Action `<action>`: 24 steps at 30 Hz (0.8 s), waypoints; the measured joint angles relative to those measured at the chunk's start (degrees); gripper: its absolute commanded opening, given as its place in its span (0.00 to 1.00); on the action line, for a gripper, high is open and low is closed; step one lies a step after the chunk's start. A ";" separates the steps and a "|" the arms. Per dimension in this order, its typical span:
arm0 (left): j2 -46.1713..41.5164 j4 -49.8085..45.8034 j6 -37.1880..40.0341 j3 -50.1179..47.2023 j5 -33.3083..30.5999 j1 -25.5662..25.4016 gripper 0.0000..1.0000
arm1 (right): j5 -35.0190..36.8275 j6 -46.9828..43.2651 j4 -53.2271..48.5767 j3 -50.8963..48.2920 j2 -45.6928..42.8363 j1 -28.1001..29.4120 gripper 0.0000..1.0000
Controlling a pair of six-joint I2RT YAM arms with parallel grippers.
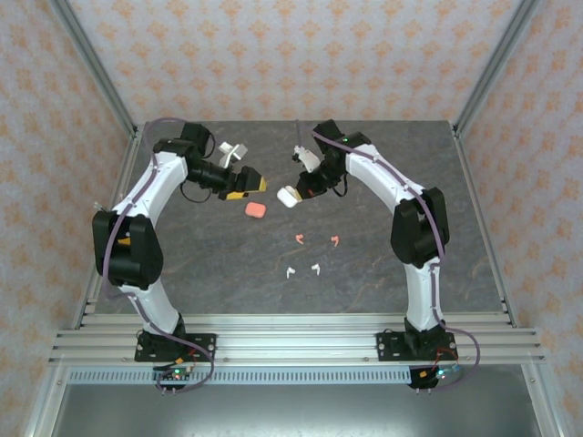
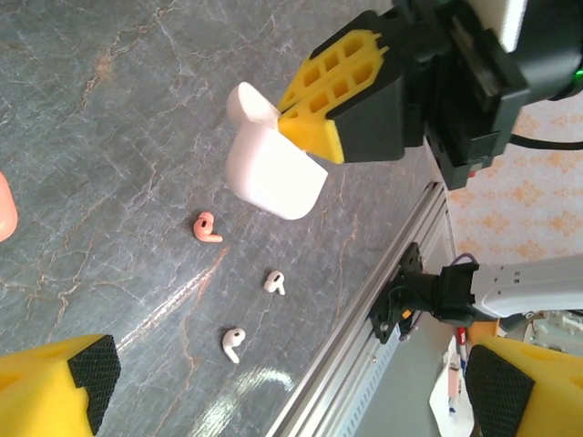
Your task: Insert wireless bluetooth earbuds into charging case
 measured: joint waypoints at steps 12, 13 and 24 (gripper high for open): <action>5.42 -4.09 4.35 4.94 5.31 0.00 1.00 | 1.92 -2.54 -2.60 1.97 1.73 0.00 0.00; 5.95 -4.76 4.98 5.49 5.70 0.00 1.00 | 2.10 -2.62 -2.82 1.97 1.73 0.00 0.00; 18.58 -16.59 16.31 12.48 10.19 -1.05 0.84 | -3.23 -2.32 -2.95 2.47 1.68 0.02 0.00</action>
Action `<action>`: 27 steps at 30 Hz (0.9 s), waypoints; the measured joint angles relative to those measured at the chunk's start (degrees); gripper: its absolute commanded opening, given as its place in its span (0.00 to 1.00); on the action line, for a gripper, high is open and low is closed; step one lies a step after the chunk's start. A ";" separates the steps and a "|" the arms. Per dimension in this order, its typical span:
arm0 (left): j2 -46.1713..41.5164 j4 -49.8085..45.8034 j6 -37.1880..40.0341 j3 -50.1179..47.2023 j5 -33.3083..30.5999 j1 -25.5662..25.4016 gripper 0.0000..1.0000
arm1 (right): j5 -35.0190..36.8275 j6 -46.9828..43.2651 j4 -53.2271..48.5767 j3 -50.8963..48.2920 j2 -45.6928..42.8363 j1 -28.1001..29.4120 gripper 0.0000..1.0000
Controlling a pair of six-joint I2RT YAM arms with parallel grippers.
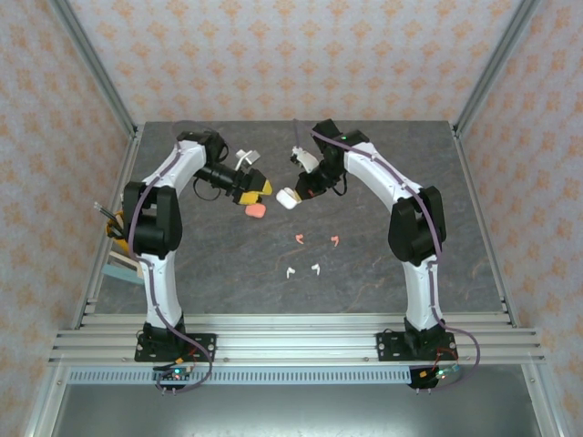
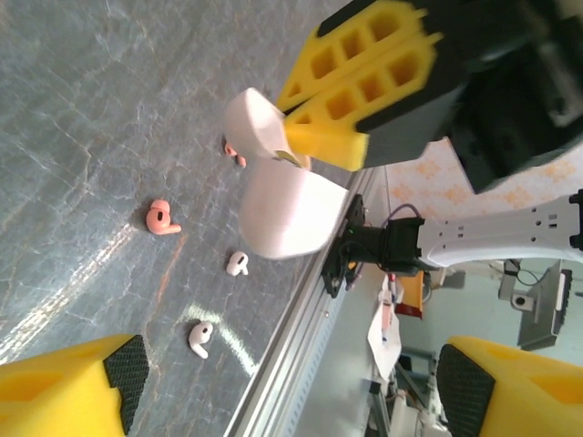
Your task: Insert wireless bluetooth earbuds into charging case
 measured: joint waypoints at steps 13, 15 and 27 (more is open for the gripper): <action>1.68 -5.66 5.84 5.01 4.22 -2.82 0.67 | -4.72 0.37 -1.70 2.16 -0.13 2.21 0.00; 2.25 -7.37 7.63 5.38 4.92 -3.58 0.64 | -4.70 0.37 -2.05 2.60 -0.13 2.56 0.00; 8.31 -18.03 25.70 9.07 8.85 -4.11 0.52 | -4.24 0.35 -3.17 3.41 -0.13 2.49 0.00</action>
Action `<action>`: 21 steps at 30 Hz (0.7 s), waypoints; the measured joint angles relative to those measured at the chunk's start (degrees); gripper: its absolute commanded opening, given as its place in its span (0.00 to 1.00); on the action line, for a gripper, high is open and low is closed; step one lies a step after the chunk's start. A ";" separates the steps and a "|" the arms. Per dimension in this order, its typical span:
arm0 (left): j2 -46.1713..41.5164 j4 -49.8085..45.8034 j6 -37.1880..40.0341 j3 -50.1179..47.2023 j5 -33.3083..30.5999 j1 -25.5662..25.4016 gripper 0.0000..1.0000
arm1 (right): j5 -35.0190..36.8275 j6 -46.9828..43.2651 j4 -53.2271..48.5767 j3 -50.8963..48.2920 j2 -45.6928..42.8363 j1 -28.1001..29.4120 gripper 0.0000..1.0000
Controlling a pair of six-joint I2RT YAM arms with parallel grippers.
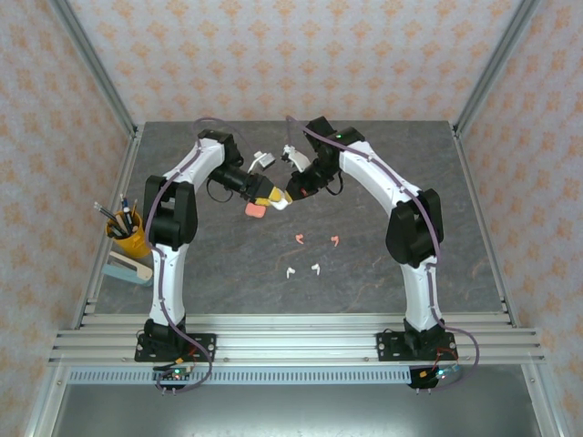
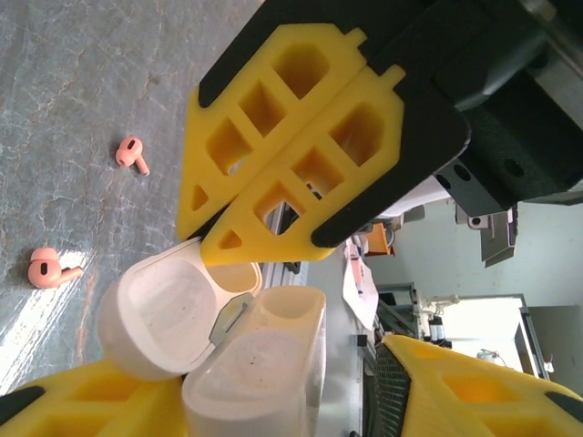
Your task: Insert wireless bluetooth earbuds into charging case
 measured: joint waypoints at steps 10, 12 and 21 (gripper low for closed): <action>0.00 -0.68 2.89 -0.48 0.96 -0.02 0.39 | 0.02 -0.02 -0.70 0.92 0.00 0.00 0.00; 0.00 -0.68 3.06 -0.83 1.09 -0.07 0.36 | 0.02 -0.02 -0.68 1.09 0.00 0.04 0.00; 0.00 -0.74 4.72 -1.68 1.64 -0.04 0.08 | 0.48 0.26 -0.66 1.18 -0.02 0.02 0.05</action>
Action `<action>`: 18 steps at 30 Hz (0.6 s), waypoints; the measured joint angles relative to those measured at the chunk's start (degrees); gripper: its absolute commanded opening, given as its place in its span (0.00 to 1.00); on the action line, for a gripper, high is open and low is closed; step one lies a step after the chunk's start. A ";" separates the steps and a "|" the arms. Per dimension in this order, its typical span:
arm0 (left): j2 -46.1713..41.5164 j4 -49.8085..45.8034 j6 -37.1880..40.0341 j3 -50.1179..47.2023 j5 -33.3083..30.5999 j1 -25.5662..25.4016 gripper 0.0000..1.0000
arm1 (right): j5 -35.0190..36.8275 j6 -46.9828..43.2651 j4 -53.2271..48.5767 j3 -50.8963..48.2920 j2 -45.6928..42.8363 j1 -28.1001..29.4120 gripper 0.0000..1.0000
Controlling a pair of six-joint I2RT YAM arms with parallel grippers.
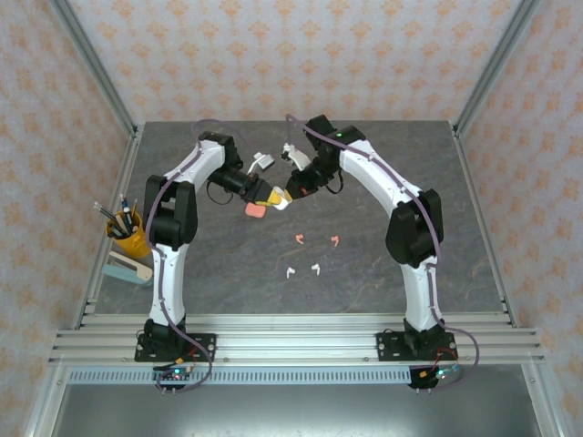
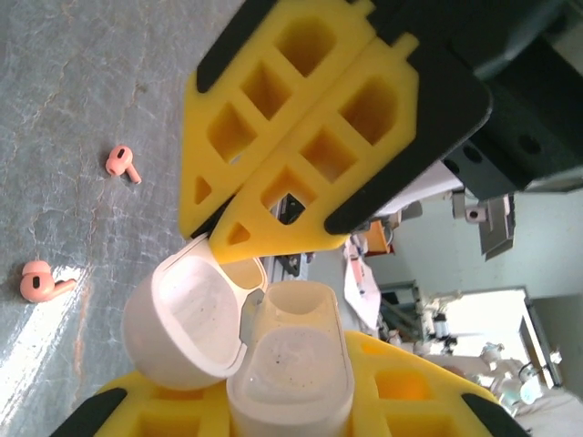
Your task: Insert wireless bluetooth earbuds into charging case
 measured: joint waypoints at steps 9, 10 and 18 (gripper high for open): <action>-1.79 0.07 4.96 -5.40 2.34 1.05 0.00 | 5.35 8.46 3.08 -2.19 -5.38 -3.74 0.60; -2.67 0.04 5.99 -6.80 2.34 1.57 0.00 | 6.49 9.99 3.54 -3.10 -7.23 -4.72 0.62; -12.07 -0.28 12.92 -12.81 2.38 4.22 0.00 | 16.04 23.41 7.98 -12.50 -20.90 -7.23 0.63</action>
